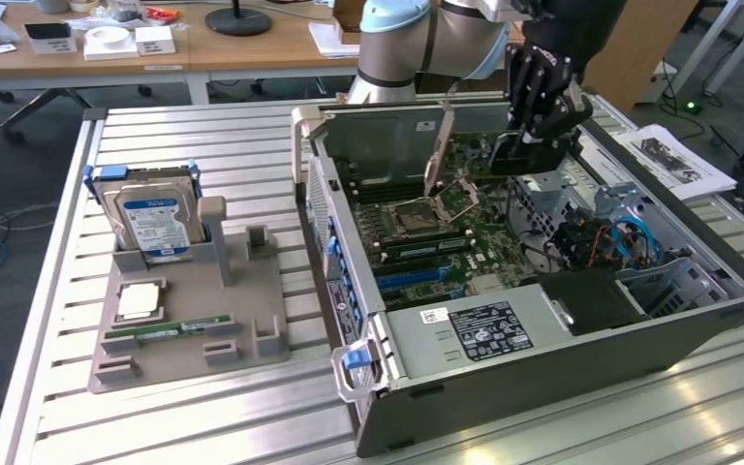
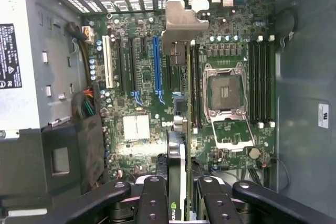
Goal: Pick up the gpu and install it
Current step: 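Insert the gpu into the slot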
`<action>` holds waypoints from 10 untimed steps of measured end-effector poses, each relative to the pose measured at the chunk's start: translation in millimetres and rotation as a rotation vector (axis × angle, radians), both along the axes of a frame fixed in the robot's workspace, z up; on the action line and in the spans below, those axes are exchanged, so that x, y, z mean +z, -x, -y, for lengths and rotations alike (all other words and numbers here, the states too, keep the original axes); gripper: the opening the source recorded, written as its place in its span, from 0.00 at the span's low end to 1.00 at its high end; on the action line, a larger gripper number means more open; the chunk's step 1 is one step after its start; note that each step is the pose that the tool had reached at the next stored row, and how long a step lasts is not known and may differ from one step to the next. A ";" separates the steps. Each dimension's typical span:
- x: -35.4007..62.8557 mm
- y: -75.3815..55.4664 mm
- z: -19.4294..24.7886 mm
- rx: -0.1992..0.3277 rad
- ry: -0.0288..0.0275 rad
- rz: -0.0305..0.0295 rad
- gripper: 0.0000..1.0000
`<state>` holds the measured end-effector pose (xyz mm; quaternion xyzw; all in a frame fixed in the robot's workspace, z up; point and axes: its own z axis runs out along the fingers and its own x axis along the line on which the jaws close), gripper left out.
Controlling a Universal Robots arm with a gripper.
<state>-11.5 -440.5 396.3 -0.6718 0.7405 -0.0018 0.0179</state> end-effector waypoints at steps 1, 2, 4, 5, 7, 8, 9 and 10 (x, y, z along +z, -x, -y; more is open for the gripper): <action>-1.5 0.6 0.0 -0.003 0.0000 0.0000 0.27; -2.9 1.0 0.0 -0.006 0.0000 -0.0001 0.27; -4.9 1.4 0.0 -0.011 0.0001 -0.0002 0.27; -5.8 1.5 0.0 -0.013 0.0000 -0.0003 0.27; -7.6 1.9 0.0 -0.017 0.0001 -0.0004 0.27; -8.0 1.8 0.0 -0.018 0.0002 -0.0004 0.27; -8.2 1.9 0.0 -0.018 0.0002 -0.0005 0.27; -8.2 1.9 0.0 -0.018 0.0004 -0.0005 0.27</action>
